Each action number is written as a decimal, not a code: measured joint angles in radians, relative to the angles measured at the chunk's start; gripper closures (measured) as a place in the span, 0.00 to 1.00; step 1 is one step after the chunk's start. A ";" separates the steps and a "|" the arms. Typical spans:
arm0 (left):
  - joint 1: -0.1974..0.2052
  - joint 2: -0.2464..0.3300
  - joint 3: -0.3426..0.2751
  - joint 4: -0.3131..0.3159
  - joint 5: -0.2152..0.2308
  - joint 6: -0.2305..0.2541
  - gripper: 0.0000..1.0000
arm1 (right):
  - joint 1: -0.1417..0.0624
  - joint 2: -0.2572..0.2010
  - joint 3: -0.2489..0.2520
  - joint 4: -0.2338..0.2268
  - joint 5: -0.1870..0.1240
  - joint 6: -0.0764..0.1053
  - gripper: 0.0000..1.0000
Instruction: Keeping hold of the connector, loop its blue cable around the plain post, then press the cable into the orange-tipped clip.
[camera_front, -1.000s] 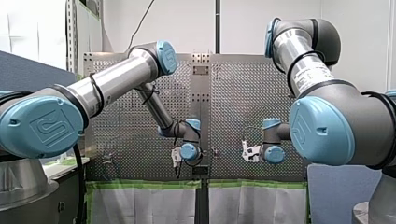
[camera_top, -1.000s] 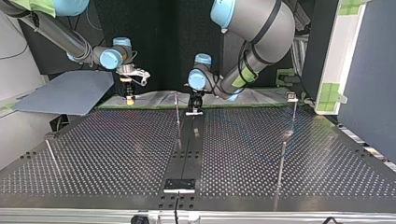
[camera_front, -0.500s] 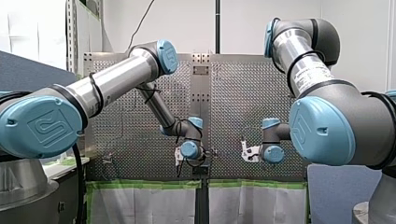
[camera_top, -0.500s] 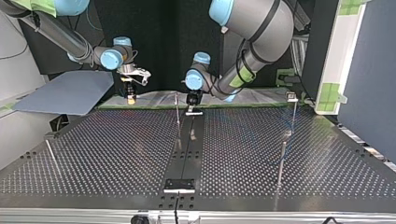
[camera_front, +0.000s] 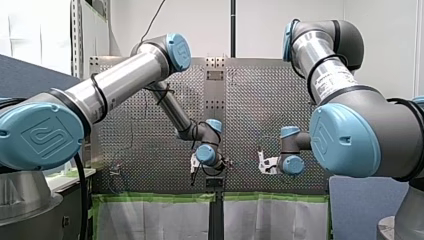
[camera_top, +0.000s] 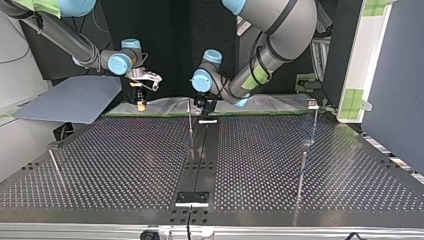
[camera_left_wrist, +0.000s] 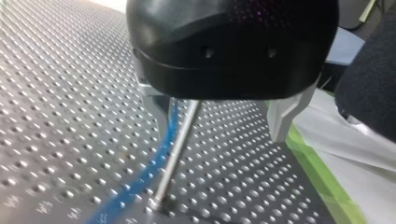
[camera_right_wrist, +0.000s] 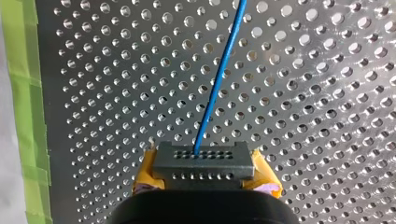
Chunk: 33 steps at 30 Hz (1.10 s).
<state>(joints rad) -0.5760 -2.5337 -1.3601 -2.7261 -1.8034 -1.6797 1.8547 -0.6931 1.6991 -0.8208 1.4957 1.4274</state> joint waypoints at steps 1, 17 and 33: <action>-0.001 0.007 -0.007 0.006 0.000 0.001 0.00 | 0.000 0.000 0.000 0.001 0.000 0.000 1.00; -0.043 0.050 -0.149 0.053 0.012 0.044 0.00 | 0.002 0.000 0.000 0.019 0.000 -0.006 1.00; -0.093 0.100 -0.172 0.055 -0.005 0.044 0.00 | 0.004 0.000 0.000 0.022 0.000 -0.006 1.00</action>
<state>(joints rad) -0.6685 -2.4340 -1.5319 -2.6712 -1.8085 -1.6360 1.8584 -0.6929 1.6996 -0.7985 1.4959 1.4217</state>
